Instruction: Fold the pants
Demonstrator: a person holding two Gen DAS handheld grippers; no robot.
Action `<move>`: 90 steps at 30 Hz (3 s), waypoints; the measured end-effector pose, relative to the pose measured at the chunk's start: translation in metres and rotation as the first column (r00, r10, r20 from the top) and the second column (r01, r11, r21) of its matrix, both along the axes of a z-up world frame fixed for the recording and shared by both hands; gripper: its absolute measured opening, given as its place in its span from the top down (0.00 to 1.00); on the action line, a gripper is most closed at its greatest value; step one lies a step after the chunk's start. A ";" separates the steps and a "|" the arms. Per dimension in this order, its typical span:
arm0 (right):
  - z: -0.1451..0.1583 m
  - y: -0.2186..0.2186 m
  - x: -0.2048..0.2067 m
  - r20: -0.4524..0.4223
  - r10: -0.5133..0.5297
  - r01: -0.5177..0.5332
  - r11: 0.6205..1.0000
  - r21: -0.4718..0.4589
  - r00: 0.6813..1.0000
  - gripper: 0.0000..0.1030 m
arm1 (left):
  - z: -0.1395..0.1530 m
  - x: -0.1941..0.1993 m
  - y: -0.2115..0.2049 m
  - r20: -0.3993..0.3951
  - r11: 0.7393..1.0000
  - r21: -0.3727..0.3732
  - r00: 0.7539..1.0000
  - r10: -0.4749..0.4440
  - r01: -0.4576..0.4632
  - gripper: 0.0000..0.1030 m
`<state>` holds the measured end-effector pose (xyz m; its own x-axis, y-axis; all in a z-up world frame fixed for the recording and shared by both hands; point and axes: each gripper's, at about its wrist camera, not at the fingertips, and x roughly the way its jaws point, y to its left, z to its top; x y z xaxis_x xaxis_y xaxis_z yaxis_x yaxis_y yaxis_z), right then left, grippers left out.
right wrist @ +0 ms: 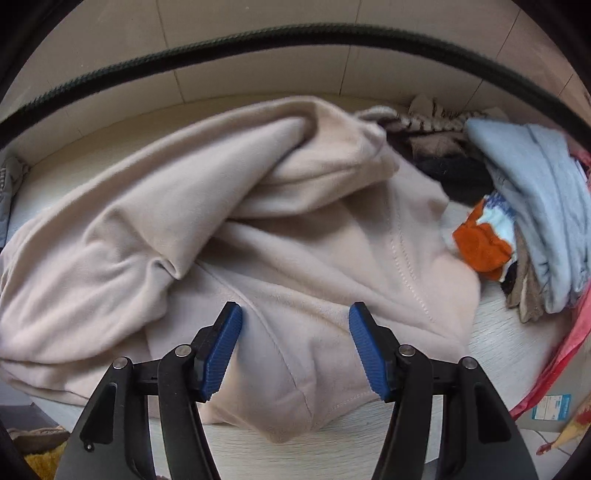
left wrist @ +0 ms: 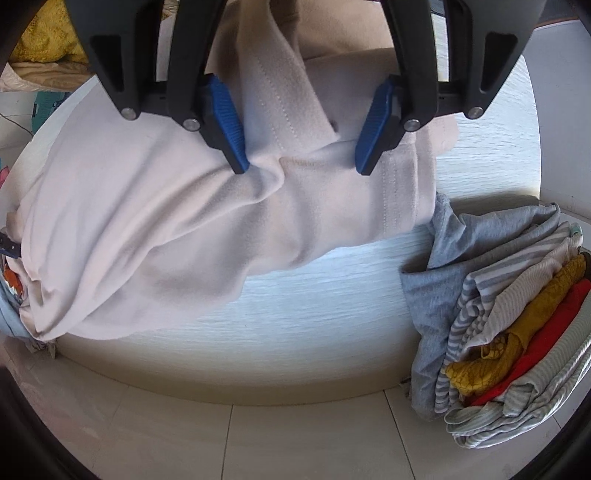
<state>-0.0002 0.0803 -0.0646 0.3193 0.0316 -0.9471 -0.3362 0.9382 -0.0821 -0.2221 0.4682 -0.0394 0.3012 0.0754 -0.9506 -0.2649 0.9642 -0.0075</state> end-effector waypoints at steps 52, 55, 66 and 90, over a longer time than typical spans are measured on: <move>0.004 0.320 -0.334 -0.036 -0.408 0.389 0.837 0.385 0.912 0.26 | -0.005 -0.006 0.073 0.160 0.655 -0.236 0.693 -0.703 0.718 0.40; 0.000 0.342 -0.336 0.001 -0.454 0.425 0.834 0.353 0.891 0.26 | -0.006 -0.007 0.075 0.174 0.587 -0.283 0.642 -0.746 0.759 0.39; -0.008 0.380 -0.348 0.068 -0.563 0.540 0.815 0.210 0.824 0.84 | 0.005 -0.028 0.075 0.213 0.440 -0.294 0.507 -0.835 0.849 0.82; -0.020 0.386 -0.365 -0.019 -0.563 0.538 0.778 0.324 0.826 0.70 | 0.000 -0.023 0.100 0.192 0.483 -0.315 0.553 -0.811 0.817 0.64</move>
